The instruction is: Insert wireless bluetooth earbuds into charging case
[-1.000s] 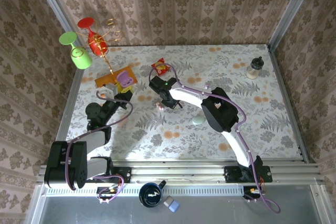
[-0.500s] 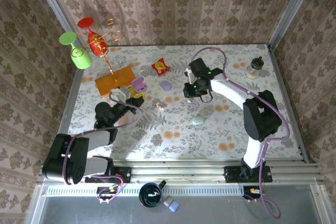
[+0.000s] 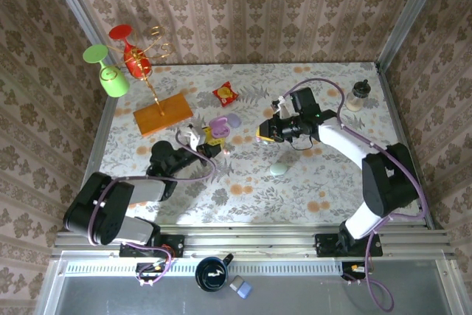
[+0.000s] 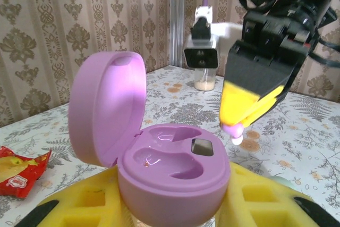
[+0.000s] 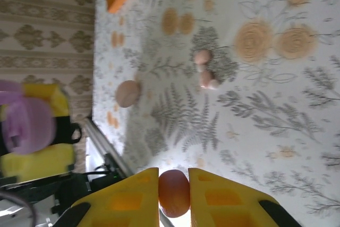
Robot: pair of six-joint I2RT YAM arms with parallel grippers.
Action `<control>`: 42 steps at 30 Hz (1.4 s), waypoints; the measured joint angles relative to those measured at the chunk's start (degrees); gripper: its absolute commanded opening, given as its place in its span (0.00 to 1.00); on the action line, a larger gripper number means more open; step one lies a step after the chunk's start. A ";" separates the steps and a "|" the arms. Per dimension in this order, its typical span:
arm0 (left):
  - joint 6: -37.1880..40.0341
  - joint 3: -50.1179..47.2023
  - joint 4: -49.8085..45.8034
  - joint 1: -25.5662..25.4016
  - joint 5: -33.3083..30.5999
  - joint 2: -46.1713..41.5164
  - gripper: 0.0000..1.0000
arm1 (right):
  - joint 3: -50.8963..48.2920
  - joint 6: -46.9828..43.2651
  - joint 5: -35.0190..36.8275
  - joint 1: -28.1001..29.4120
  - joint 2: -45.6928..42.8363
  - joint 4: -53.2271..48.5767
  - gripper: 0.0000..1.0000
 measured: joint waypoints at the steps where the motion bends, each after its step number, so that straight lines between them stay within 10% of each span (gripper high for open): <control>1: 0.02 0.28 0.00 -0.26 -0.07 0.48 0.31 | -0.39 0.61 -0.50 0.00 -0.76 0.68 0.18; 16: 2.23 5.92 0.07 -5.42 0.37 7.19 0.31 | -7.13 18.14 -2.67 1.64 -9.14 14.88 0.16; 42: 3.48 14.43 0.31 -9.86 0.35 12.66 0.31 | 3.26 12.96 6.03 7.30 -7.69 7.85 0.16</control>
